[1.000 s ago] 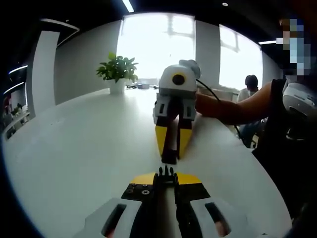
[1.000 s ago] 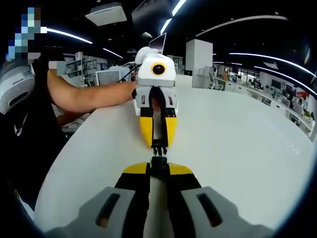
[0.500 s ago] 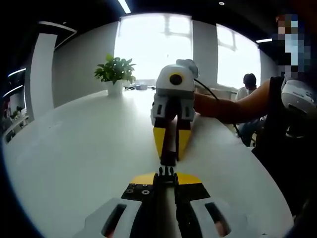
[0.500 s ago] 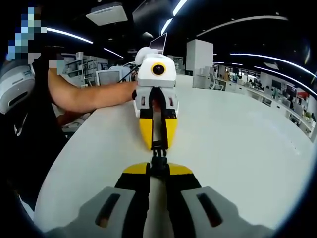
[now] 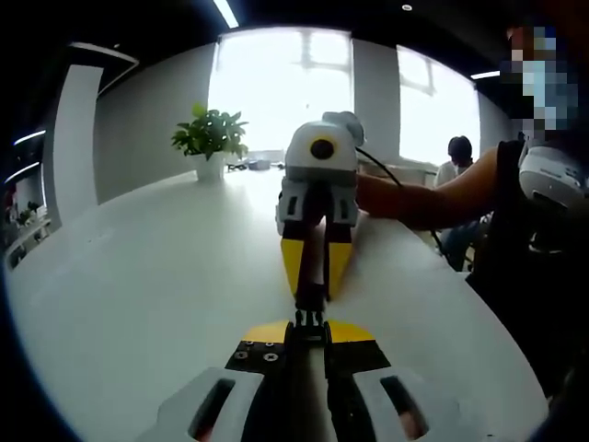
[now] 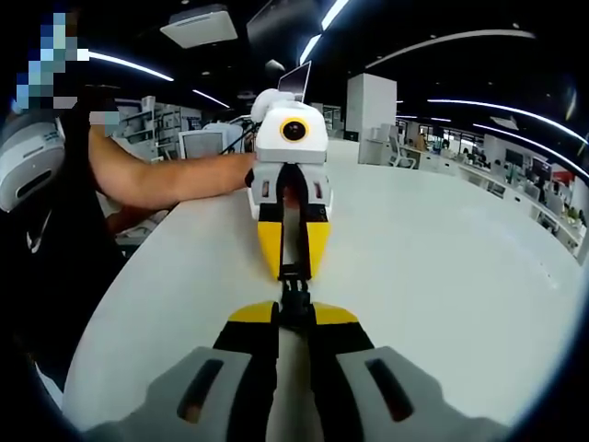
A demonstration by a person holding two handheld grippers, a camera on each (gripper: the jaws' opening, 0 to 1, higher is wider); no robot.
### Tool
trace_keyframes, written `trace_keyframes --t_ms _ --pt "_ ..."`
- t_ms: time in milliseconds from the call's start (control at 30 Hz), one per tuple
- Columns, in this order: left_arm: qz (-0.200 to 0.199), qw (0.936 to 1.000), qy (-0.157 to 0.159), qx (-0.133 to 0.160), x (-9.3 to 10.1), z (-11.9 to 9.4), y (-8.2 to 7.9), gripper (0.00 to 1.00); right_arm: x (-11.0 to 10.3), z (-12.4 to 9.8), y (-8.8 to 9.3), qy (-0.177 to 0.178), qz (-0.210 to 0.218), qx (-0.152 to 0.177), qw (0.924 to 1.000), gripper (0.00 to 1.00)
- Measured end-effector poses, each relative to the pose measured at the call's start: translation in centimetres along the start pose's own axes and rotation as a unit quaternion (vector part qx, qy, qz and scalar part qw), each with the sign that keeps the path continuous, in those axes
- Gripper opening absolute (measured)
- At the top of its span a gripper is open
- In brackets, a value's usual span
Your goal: Snap the two parts of the plastic buckle together until the buckle closes and remains connected.
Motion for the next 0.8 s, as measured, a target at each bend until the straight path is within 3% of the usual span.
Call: trace_keyframes --t_ms 800 --pt "0.005 1.0 0.005 0.004 0.31 0.11 -0.02 0.11 -0.2 0.18 -0.06 -0.006 -0.003 0.001 1.0 0.11"
Point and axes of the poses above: the point that each gripper's makers call its tool centre point, and the gripper's own axes: z roughly forward along the fingers, x roughly to its right, y roughly out of its underside, the point moved 5 cm from there along -z, roughly backward along the fingers, and after that the axes turned 3 degrees about z, right-handed, at the moved point
